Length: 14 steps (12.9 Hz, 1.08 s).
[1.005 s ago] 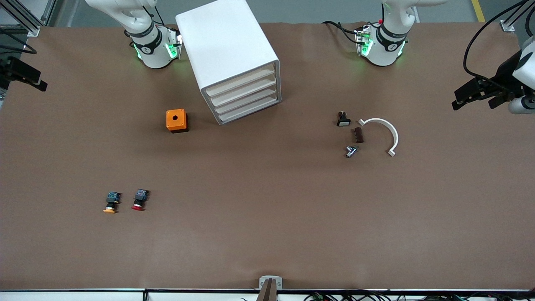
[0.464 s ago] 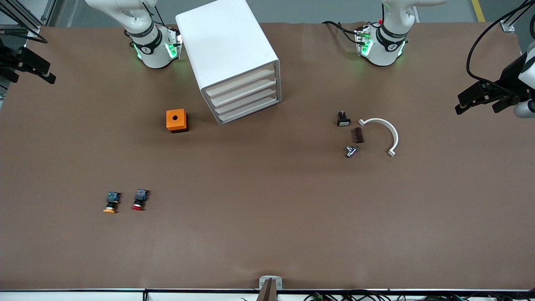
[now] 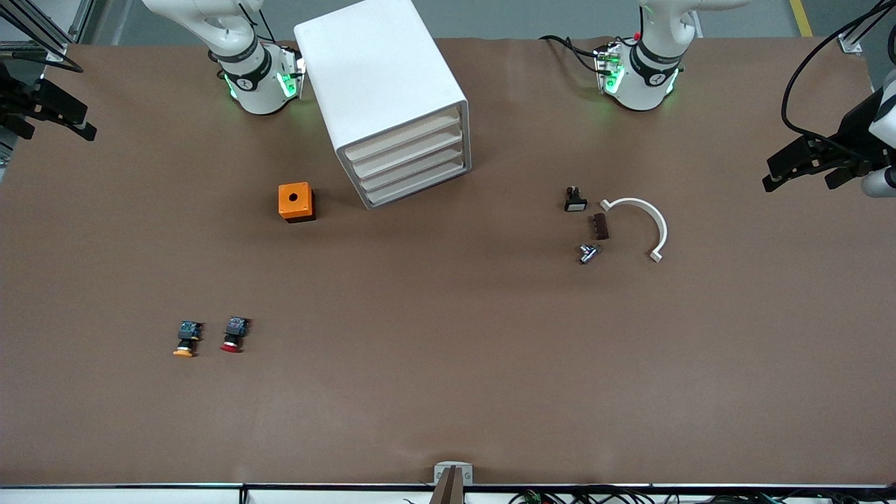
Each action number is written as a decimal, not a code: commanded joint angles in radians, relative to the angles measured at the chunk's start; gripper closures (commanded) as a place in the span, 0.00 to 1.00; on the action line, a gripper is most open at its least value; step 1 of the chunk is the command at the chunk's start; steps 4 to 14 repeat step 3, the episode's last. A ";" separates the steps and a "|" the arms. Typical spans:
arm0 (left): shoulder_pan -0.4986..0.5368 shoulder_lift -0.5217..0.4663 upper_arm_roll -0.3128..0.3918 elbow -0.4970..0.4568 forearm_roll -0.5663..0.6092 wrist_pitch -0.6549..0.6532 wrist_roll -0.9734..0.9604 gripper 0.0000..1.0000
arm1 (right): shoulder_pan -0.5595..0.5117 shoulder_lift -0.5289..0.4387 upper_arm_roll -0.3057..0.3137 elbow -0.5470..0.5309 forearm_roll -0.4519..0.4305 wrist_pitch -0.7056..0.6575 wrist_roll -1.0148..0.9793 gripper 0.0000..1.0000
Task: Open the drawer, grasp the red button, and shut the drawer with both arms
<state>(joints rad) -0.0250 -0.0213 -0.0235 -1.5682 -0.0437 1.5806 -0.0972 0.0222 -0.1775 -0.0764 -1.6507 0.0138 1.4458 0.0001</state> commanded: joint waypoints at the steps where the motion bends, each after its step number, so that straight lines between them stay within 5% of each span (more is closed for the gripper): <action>1: -0.001 0.007 0.001 0.023 0.022 -0.013 0.021 0.00 | 0.002 -0.022 -0.011 -0.015 0.003 0.012 -0.037 0.00; 14: -0.003 0.007 0.001 0.023 0.022 -0.013 0.021 0.00 | -0.004 -0.022 -0.014 -0.015 0.003 0.010 -0.046 0.00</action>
